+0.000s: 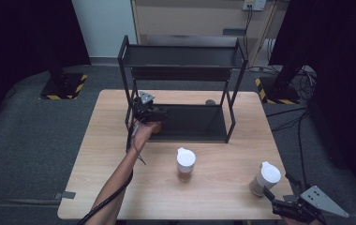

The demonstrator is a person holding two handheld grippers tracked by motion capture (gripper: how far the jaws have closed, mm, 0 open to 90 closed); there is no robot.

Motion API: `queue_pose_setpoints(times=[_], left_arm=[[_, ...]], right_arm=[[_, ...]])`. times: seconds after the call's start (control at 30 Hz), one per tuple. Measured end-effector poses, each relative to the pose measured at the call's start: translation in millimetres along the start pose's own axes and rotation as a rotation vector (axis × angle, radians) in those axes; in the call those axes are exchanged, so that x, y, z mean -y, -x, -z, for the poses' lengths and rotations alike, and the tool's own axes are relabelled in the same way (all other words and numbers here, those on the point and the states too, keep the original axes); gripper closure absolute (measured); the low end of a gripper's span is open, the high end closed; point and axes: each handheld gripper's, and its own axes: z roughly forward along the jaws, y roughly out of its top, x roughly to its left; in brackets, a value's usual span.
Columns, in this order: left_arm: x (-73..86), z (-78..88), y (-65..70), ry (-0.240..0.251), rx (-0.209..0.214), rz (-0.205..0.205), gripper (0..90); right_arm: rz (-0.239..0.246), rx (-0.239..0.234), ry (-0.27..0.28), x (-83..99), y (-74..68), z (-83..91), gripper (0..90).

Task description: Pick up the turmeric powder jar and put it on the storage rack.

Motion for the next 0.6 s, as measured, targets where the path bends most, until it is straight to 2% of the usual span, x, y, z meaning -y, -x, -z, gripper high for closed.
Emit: queue_pose_setpoints(times=[0.13,0.17,0.43,0.6], left_arm=[[-8.9,8.5,-4.7,0.017,0.024,-0.004,0.0],[-15.1,13.5,-8.2,0.018,0.042,-0.007,0.0],[-30.7,32.0,-12.8,0.042,0.080,-0.020,0.0],[-34.8,46.2,-16.0,0.078,0.109,-0.024,0.0]], right_arm=[[-0.001,0.001,0.000,0.0,-0.1,-0.1,3.9],[0.000,0.000,0.000,0.0,-0.1,-0.1,3.9],[0.001,0.002,-0.001,-0.2,-0.4,-0.3,3.9],[0.002,0.002,-0.002,-0.3,-0.5,-0.5,3.9]])
